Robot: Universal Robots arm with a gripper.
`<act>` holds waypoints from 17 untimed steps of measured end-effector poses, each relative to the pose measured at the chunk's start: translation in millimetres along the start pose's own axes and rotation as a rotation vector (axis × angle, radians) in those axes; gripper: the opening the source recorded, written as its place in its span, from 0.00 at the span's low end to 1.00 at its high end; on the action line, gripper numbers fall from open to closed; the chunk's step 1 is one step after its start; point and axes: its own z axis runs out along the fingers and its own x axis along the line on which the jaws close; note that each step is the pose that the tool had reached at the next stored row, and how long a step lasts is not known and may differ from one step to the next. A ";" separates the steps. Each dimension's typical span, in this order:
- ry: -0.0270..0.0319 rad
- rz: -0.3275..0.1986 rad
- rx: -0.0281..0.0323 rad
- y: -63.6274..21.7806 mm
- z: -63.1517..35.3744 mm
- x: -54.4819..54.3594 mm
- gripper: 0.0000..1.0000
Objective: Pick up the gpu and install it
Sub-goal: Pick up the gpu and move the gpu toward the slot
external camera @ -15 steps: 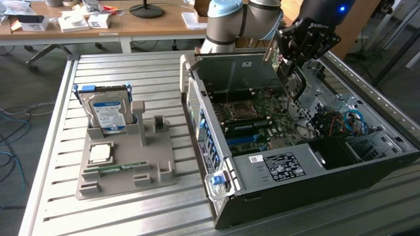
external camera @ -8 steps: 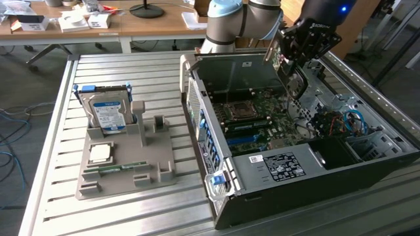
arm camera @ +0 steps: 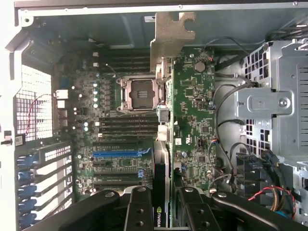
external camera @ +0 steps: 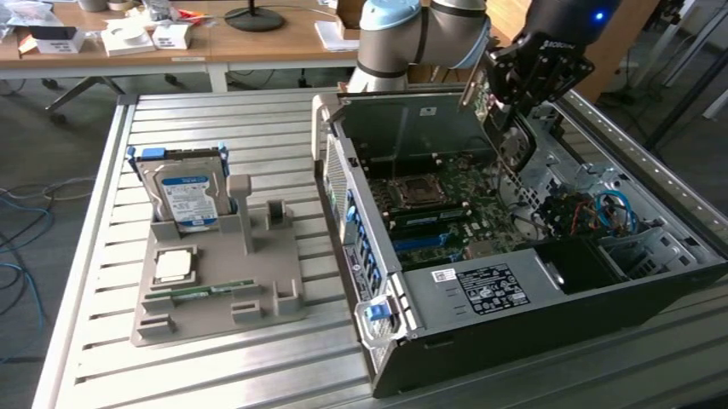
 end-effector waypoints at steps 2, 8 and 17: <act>-0.0001 0.000 -0.0001 0.0 0.1 -0.9 0.26; -0.0001 0.000 -0.0011 -0.1 3.0 -1.0 0.26; 0.0001 0.000 -0.0039 -0.4 6.6 -1.1 0.26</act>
